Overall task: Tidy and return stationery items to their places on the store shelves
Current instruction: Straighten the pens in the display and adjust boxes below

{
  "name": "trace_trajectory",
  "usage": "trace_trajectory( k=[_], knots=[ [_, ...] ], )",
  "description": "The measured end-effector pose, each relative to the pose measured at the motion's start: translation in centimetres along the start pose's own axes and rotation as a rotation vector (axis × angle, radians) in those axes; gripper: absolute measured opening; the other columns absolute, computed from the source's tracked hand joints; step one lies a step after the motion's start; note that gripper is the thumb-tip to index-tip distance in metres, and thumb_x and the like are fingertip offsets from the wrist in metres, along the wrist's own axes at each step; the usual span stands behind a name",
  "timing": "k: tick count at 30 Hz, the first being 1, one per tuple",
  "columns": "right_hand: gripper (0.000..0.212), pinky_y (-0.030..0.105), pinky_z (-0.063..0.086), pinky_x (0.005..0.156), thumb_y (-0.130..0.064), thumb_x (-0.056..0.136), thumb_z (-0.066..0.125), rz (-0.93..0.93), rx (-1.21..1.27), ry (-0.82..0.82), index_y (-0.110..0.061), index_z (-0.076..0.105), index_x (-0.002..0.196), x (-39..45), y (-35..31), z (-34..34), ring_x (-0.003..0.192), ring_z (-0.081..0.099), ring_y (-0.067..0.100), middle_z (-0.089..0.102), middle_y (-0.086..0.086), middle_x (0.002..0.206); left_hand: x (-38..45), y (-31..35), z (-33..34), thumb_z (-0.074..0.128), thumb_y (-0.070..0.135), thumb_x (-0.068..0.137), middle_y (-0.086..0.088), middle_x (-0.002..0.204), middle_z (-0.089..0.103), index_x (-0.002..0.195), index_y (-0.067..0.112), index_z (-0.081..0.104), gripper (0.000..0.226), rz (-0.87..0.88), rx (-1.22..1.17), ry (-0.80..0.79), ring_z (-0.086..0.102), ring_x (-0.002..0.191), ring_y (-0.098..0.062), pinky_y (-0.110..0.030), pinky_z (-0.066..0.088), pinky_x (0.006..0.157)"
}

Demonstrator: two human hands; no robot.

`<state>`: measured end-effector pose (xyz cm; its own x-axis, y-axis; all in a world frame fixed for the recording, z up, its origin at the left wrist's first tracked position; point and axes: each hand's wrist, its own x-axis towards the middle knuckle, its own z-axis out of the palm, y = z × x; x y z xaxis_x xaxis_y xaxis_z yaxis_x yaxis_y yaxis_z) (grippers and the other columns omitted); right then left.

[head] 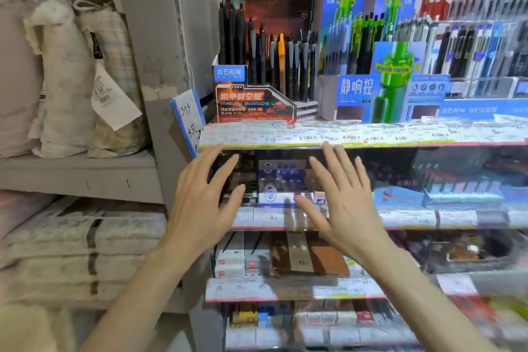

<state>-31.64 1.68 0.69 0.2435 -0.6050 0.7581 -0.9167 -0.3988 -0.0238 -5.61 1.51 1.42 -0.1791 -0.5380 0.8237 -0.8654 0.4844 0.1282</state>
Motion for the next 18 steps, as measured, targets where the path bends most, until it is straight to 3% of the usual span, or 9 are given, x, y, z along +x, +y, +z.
trace_trajectory(
  k=[7,12,18],
  knots=[
    [0.069,0.053,0.023,0.119,-0.059,0.096,0.041,0.231,0.08,-0.086,-0.012,0.042,0.146,-7.5,-0.8,3.7,0.149,0.025,0.033,0.028,0.015,0.161,-7.7,0.7,2.2,0.055,0.033,0.092,-0.004,0.149,0.041,0.139,0.017,0.051,0.05,-0.252,-0.123,-0.011,0.04,0.135,-0.024,-0.042,0.035,0.111],
    [0.067,0.049,0.034,0.112,-0.057,0.096,0.047,0.394,0.166,-0.148,-0.016,0.037,0.147,-7.8,-2.4,5.5,0.145,0.03,0.028,0.034,0.011,0.157,-9.3,-0.3,3.5,0.055,0.036,0.096,0.0,0.151,0.035,0.145,0.027,0.04,0.052,-0.475,-0.16,-0.097,0.034,0.138,-0.018,-0.037,0.031,0.112],
    [0.064,0.045,0.04,0.106,-0.055,0.095,0.049,0.367,0.156,-0.155,-0.013,0.043,0.144,-3.8,-3.1,6.4,0.133,0.043,0.03,0.048,0.013,0.144,-7.7,-4.8,2.9,0.055,0.035,0.096,-0.01,0.154,0.03,0.148,0.021,0.038,0.056,-0.446,-0.02,-0.14,0.03,0.141,-0.028,-0.046,0.033,0.112]
  ],
)
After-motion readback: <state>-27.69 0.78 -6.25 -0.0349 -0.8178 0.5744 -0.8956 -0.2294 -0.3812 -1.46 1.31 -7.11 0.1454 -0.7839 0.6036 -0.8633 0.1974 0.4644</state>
